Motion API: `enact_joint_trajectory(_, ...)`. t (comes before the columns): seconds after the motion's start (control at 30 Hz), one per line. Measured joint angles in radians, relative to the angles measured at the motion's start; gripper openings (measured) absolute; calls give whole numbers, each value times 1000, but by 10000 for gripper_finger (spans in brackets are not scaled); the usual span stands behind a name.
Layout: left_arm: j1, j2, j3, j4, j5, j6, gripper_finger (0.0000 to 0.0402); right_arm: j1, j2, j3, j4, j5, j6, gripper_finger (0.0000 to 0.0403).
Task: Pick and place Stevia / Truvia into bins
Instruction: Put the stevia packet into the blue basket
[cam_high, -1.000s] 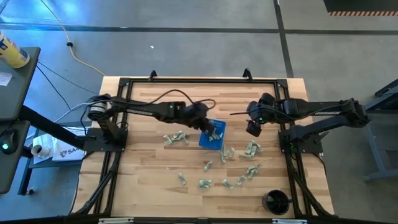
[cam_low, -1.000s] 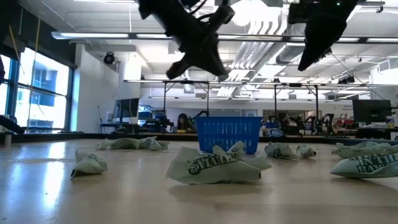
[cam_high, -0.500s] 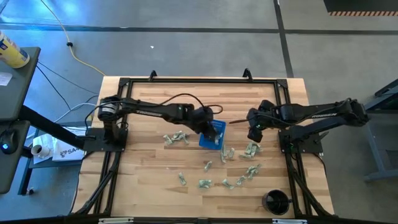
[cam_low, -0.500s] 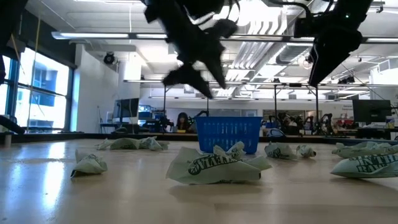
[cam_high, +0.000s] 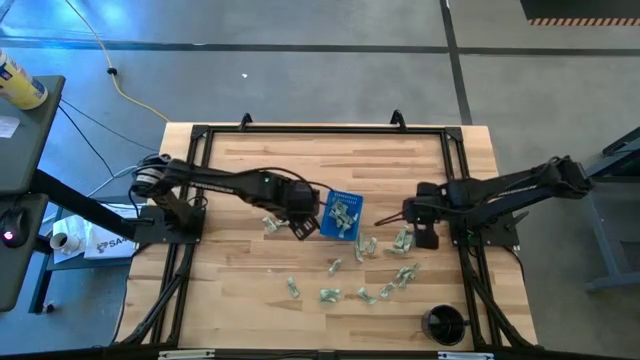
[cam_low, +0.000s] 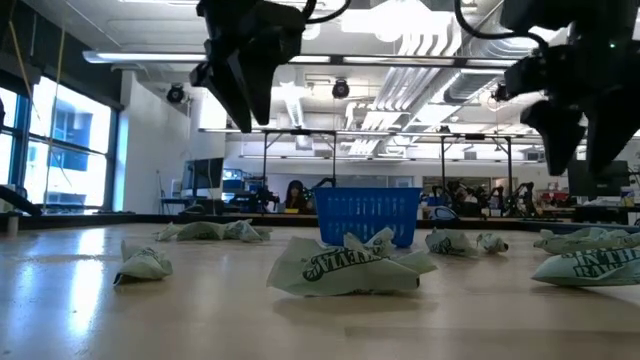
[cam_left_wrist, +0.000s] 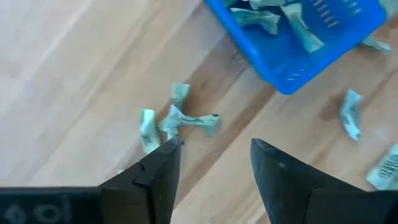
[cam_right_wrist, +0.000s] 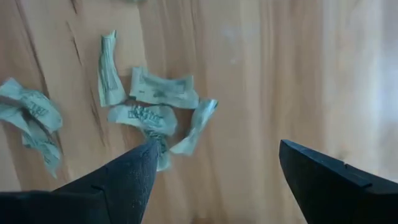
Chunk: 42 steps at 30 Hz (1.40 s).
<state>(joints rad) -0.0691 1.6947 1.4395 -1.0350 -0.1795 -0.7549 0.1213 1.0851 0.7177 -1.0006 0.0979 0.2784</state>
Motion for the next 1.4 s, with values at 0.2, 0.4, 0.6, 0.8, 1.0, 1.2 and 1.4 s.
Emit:
enact_joint_trajectory(0.2, 5, 6, 0, -5, -8, -9, 206, 11, 0, -83, 142, -25, 155, 310)
enact_joint_trajectory(0.4, 3, 6, 0, -4, -7, -9, 194, 11, 0, -126, 196, -9, 217, 264)
enact_joint_trajectory(0.6, 4, 6, 0, -3, -22, -1, 189, 10, 18, -126, 199, 100, 330, 217)
enact_joint_trajectory(0.8, 3, 6, 0, -4, -45, 17, 188, 10, 90, -168, 267, 65, 427, 189)
enact_joint_trajectory(1.0, 4, 6, 0, -7, -52, 22, 188, 10, 144, -178, 237, 43, 472, 176)
enact_joint_trajectory(1.2, 4, 6, 0, -8, -69, 45, 188, 10, 178, -178, 253, 31, 497, 161)
enact_joint_trajectory(1.4, 4, 6, 0, -16, -76, 54, 188, 9, 241, -175, 313, -25, 514, 135)
